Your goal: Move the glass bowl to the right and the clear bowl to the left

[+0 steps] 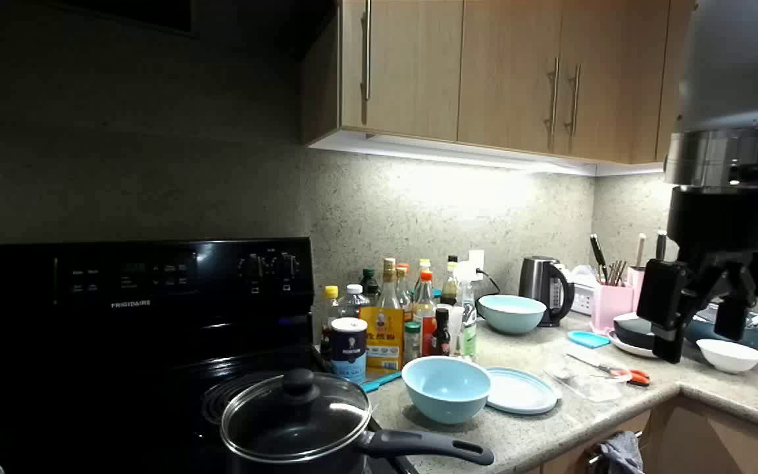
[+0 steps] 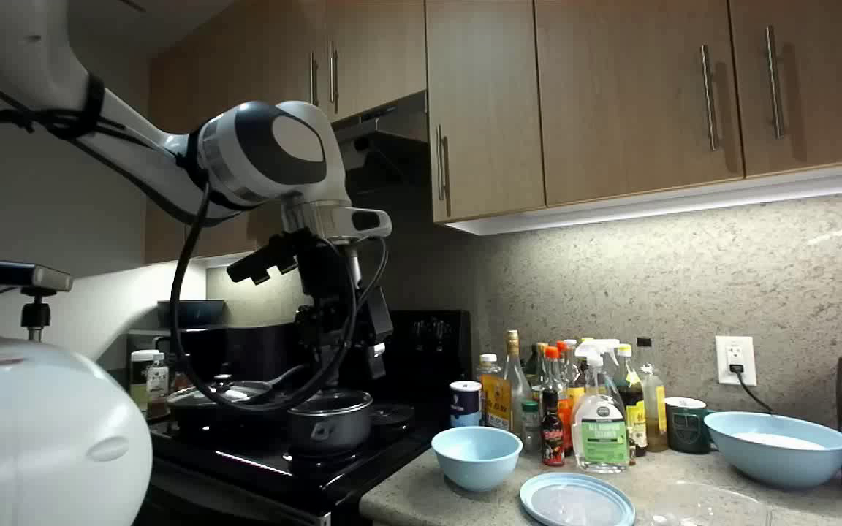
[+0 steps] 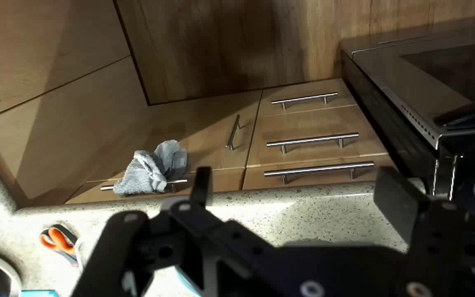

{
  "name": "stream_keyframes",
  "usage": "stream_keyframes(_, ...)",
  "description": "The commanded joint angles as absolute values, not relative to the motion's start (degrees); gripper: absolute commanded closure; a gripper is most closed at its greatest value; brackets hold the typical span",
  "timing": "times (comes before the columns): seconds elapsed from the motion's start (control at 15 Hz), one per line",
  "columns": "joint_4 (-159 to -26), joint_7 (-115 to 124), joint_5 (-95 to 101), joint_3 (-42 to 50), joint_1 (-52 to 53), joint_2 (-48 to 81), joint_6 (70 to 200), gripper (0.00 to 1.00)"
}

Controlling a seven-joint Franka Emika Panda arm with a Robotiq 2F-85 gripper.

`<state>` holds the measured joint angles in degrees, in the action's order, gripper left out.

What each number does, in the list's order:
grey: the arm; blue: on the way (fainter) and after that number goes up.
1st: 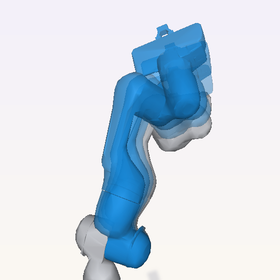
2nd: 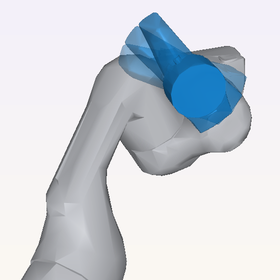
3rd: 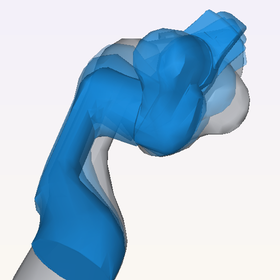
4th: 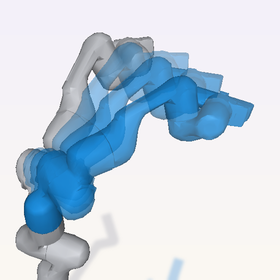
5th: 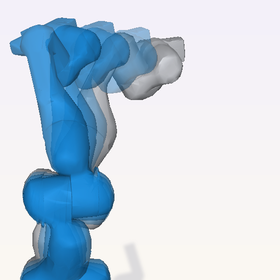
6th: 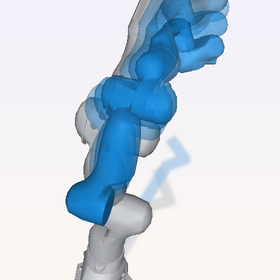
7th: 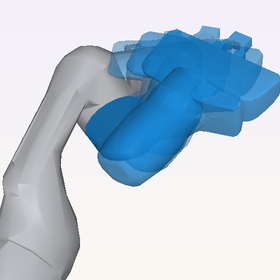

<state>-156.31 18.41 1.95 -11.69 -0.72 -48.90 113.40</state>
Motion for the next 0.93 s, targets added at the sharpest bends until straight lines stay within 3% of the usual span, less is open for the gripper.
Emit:
stream_keyframes(0.0,-156.2,18.6,2.2,-11.4,-0.4,-48.8,113.3,0.0)
stream_keyframes(0.4,-156.2,18.6,2.2,-11.4,-0.4,-48.8,113.3,0.0)
stream_keyframes(0.87,-147.2,17.9,8.7,-8.1,-7.4,-37.2,112.5,0.0)
